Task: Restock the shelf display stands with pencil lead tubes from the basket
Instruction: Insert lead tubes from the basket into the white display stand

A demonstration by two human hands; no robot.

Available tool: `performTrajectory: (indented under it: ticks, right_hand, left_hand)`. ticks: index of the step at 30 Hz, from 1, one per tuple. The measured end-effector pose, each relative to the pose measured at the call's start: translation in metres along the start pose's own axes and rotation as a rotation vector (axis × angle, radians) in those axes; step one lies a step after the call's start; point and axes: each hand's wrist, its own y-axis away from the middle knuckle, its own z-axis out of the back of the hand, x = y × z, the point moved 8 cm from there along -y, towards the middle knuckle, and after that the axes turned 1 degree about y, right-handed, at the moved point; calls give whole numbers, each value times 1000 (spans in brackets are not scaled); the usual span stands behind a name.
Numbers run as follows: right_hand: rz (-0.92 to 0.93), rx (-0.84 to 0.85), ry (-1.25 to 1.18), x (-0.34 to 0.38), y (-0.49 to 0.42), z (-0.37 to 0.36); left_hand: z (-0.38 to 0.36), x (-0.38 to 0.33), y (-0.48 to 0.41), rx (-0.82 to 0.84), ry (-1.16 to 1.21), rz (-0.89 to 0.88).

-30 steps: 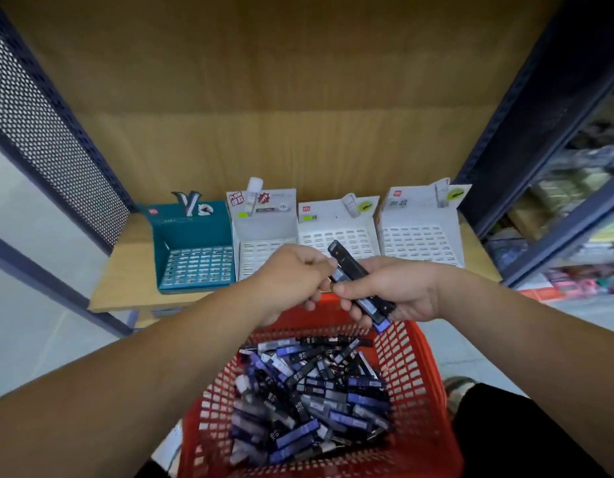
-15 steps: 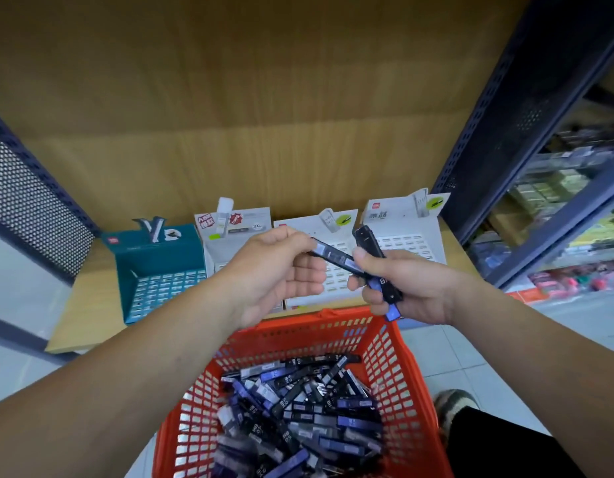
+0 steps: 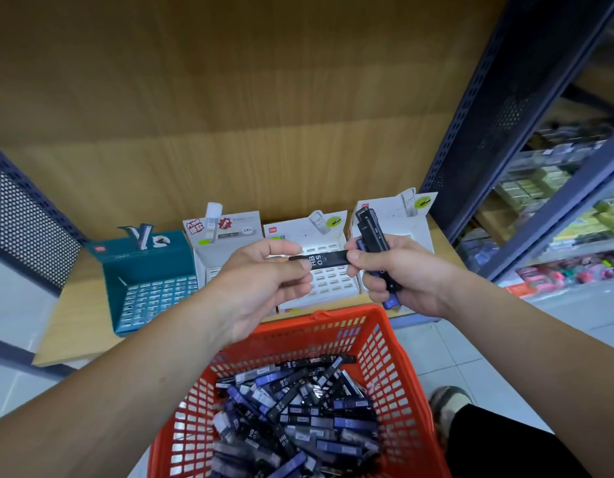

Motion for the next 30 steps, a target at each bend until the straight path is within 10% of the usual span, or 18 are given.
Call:
performTrajectory:
  ticks: [12,21,30]
  right_hand:
    - [-64,-356,70,-12,-35,68]
    - [-71,-326,-110,-62,-105,136]
    - [58,-353,227,-93,-132,155]
  left_hand:
    - [-10,-23,-28,-189,-316,-329]
    - [-72,-10,-105,-97,-692,-461]
    - [-114,14,-199,-127,-1049,-533]
